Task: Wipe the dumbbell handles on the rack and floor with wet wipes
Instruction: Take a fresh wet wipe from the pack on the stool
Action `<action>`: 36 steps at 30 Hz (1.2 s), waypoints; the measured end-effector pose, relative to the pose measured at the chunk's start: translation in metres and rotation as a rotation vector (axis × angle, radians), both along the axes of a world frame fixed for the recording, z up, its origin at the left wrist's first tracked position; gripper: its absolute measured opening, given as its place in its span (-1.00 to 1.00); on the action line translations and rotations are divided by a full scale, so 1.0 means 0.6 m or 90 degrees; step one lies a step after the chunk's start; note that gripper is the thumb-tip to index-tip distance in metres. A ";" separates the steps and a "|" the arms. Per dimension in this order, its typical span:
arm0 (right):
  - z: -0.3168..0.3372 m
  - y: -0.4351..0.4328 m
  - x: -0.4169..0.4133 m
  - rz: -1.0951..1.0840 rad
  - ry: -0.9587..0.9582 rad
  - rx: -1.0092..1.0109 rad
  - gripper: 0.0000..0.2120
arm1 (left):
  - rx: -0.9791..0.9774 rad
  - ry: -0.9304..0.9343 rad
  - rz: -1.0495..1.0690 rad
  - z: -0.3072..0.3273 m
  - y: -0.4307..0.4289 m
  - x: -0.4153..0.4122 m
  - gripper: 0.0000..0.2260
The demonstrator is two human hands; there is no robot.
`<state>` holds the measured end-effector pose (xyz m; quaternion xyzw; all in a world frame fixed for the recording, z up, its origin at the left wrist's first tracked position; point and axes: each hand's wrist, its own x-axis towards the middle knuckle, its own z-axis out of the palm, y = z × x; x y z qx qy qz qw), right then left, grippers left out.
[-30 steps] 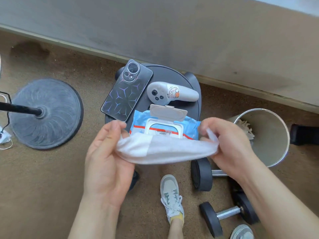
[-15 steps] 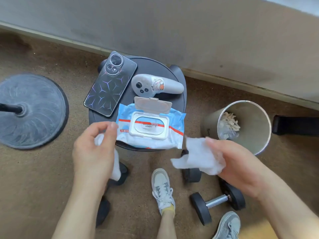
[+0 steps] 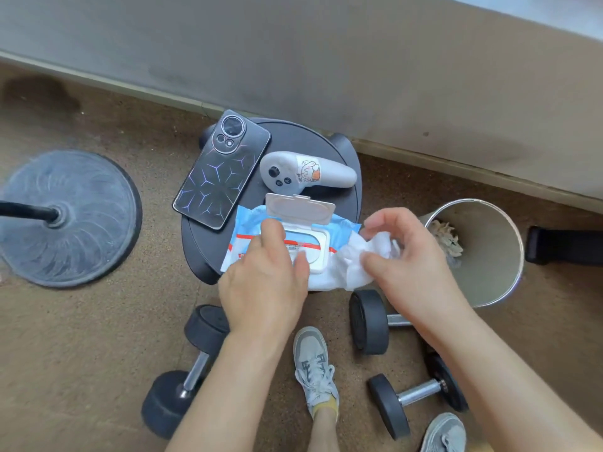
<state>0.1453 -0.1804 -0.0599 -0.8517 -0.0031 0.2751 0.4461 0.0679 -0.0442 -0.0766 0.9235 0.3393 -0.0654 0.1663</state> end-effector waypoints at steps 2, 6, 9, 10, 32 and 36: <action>-0.010 0.013 -0.001 -0.022 -0.008 -0.009 -0.68 | 0.022 -0.066 0.016 -0.010 0.009 -0.002 -0.85; -0.033 0.061 -0.010 -0.052 -0.048 0.002 -0.82 | -0.266 -0.131 0.219 -0.013 0.036 -0.009 -0.92; -0.047 0.106 -0.034 0.024 -0.124 -0.003 -0.94 | -0.463 -0.202 0.300 -0.011 0.052 -0.021 -0.90; -0.052 0.115 -0.041 0.078 -0.180 -0.025 -0.94 | -0.489 -0.212 0.299 -0.010 0.054 -0.026 -0.91; -0.027 0.117 -0.001 0.479 -0.084 -0.169 -0.64 | -0.555 -0.226 0.315 -0.015 0.079 -0.012 -0.90; -0.011 0.089 0.016 0.206 -0.316 -0.087 -0.55 | -0.404 -0.148 0.229 -0.008 0.078 0.000 -0.92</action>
